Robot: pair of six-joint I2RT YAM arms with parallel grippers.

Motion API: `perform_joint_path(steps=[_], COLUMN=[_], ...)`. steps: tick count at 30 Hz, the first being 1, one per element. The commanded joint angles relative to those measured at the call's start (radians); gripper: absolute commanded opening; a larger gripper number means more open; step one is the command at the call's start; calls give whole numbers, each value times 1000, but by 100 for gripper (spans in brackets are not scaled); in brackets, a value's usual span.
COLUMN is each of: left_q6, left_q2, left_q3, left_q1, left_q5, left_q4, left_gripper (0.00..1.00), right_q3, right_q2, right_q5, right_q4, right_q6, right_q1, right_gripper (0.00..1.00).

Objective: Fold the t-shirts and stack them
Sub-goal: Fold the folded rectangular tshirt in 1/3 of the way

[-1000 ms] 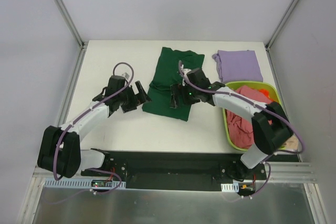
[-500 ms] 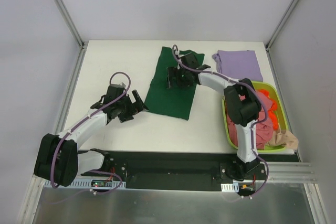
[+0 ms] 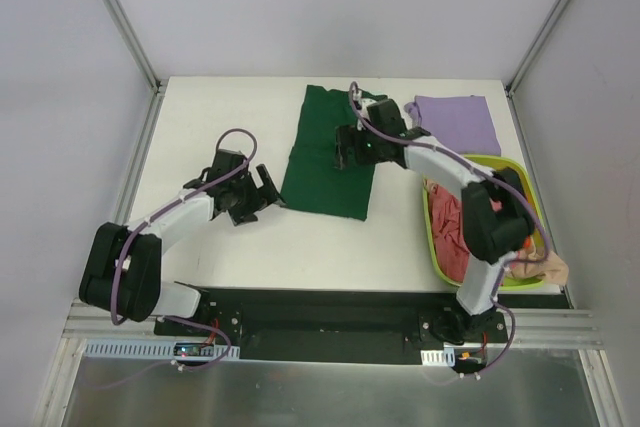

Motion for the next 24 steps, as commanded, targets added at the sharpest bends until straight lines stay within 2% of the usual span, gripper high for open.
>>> perform_joint_path(steps=[1,4,6,10,15,20,24], left_q6=[7,24,35,38,33,48,58], left_q2=[67,138,200,318,395,439,470], left_q3=[103,157,198,257,283,291,304], left_q1=[9,11,12,12,12,12,11], left_q5=[-22,-25,9,45,79,78,113], left_q4=[-3,0,0,0,6,12,12], left_gripper=[90,84,77,64,45,40,31], right_q3=[-311,-574,-668,-702,-746,-756,-748], right_q2=[-363,-556,-615,-615,-563,-494,-440], right_q5=[-13,-42,-88,-232,-220,-179,-161], right_q4=[220,422,484,403,377,377,377], right_q6=[50,167,210,170,201,219,236], right_q1=[-11,-20,-26,-24,-23,-24,-23], right_gripper=[96,96,96,96,97,99,91])
